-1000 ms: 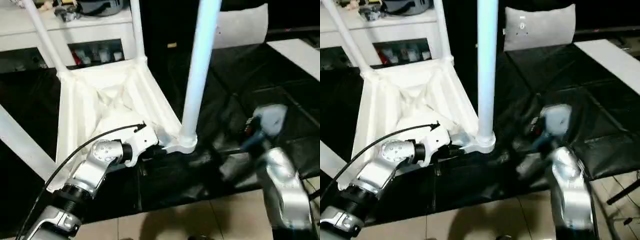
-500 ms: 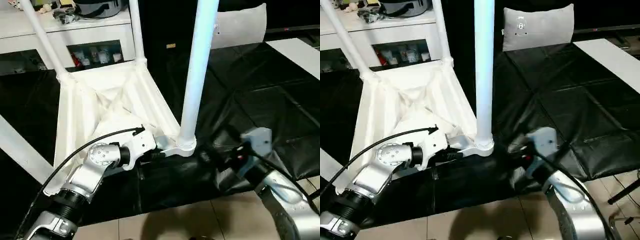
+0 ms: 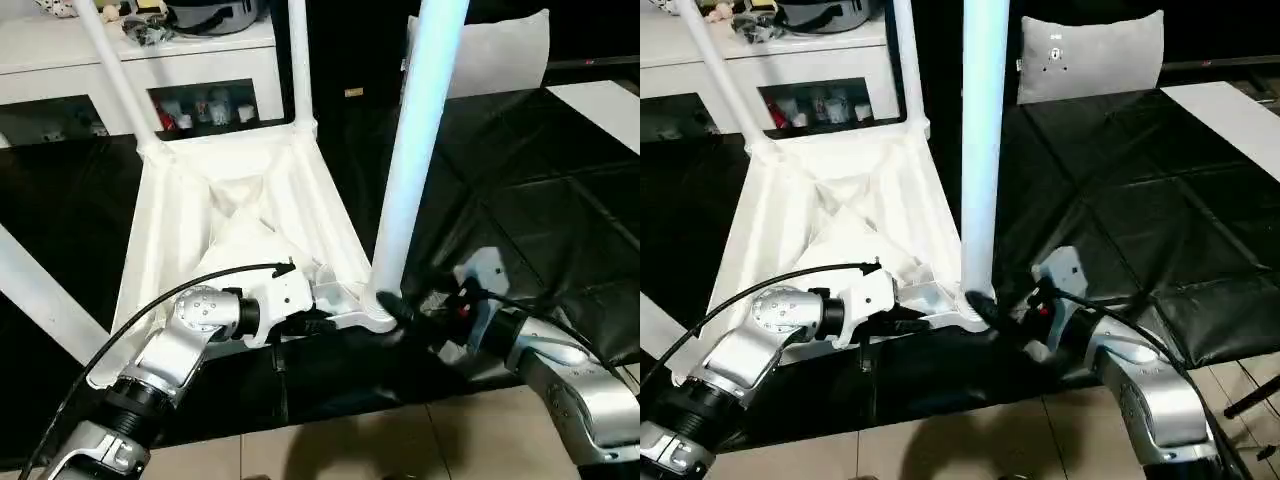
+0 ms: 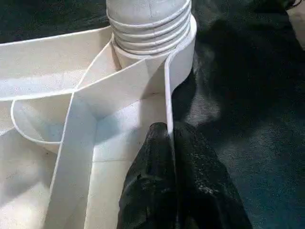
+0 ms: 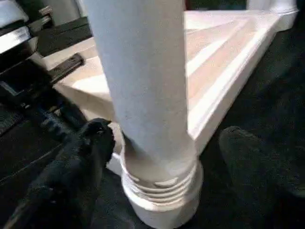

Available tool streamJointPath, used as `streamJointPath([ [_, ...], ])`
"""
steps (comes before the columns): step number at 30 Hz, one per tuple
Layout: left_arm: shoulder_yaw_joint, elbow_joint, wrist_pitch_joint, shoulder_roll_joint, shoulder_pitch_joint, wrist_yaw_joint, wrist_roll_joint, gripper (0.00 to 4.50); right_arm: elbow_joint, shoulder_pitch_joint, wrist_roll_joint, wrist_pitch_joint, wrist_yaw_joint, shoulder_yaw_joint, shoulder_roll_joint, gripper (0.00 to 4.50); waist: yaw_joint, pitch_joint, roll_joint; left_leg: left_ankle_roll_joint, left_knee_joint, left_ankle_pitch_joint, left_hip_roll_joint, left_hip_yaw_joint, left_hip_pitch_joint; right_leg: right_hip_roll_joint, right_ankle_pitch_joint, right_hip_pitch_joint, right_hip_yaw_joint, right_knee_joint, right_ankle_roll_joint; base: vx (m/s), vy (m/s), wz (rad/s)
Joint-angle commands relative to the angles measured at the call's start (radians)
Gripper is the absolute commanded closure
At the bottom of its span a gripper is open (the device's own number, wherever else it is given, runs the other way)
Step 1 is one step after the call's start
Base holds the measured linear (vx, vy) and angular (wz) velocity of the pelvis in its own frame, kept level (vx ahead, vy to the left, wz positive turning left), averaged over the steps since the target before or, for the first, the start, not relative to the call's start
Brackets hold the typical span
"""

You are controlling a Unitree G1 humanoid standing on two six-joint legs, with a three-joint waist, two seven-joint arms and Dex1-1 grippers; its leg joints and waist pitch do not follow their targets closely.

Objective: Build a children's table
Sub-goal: Rotate leg to tighten

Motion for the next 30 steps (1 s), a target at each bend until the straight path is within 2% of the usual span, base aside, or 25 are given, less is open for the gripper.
streamJointPath([
  [1, -0.032, -0.003, -0.018, 0.002, -0.009, -0.024, 0.003, 4.5, 0.03, -0.025, 0.001, -0.006, 0.02, 0.006, 0.002, 0.99, 0.0, -0.058, -0.014, 0.091, -0.067, -0.144, 0.063, -0.031, 0.002, -0.079, -0.363, 0.059, 0.067, -0.087, -0.065, 0.0, 0.0, 0.0],
  [8, -0.029, 0.006, -0.013, -0.009, -0.007, -0.021, -0.002, 4.5, 0.144, -0.084, -0.005, -0.062, 0.071, 0.016, 0.012, 1.5, 0.006, -0.062, -0.018, 0.094, -0.064, -0.119, 0.064, -0.031, 0.001, -0.08, -0.331, 0.061, 0.068, -0.079, -0.077, 0.0, 0.0, 0.0],
  [14, -0.027, 0.015, -0.01, -0.013, -0.006, -0.022, -0.005, 4.5, 0.189, -0.103, -0.003, -0.086, 0.128, 0.028, 0.006, 1.95, 0.008, -0.062, -0.022, 0.102, -0.064, -0.109, 0.065, -0.03, 0.0, -0.079, -0.334, 0.061, 0.069, -0.077, -0.077, 0.0, 0.0, 0.0],
  [19, -0.031, 0.018, -0.01, -0.012, -0.006, -0.023, -0.003, 4.5, 0.221, -0.117, -0.006, -0.101, 0.167, 0.037, -0.004, 2.4, 0.007, -0.061, -0.022, 0.101, -0.063, -0.115, 0.064, -0.029, 0.002, -0.079, -0.357, 0.06, 0.068, -0.08, -0.073, 0.0, 0.0, 0.0],
  [26, -0.019, 0.014, 0.011, -0.028, -0.009, -0.011, -0.014, 4.5, 0.226, -0.117, -0.005, -0.105, 0.194, 0.048, -0.004, 2.49, 0.008, -0.062, -0.023, 0.104, -0.063, -0.108, 0.065, -0.028, 0.001, -0.078, -0.348, 0.061, 0.068, -0.079, -0.077, 0.0, 0.0, 0.0],
  [29, -0.005, 0.011, 0.058, -0.047, -0.016, 0.03, -0.014, 4.5, 0.218, -0.108, -0.019, -0.098, 0.17, 0.06, 0.011, 2.5, 0.008, -0.061, -0.022, 0.103, -0.063, -0.11, 0.065, -0.029, 0.001, -0.078, -0.349, 0.06, 0.068, -0.079, -0.079, 0.0, 0.0, 0.0],
  [30, 0.004, 0.008, 0.097, -0.071, -0.025, 0.07, -0.012, 4.5, 0.224, -0.109, -0.052, -0.096, 0.106, 0.073, 0.041, 2.5, 0.007, -0.059, -0.02, 0.1, -0.064, -0.124, 0.063, -0.028, 0.002, -0.078, -0.372, 0.06, 0.066, -0.084, -0.075, 0.0, 0.0, 0.0],
])
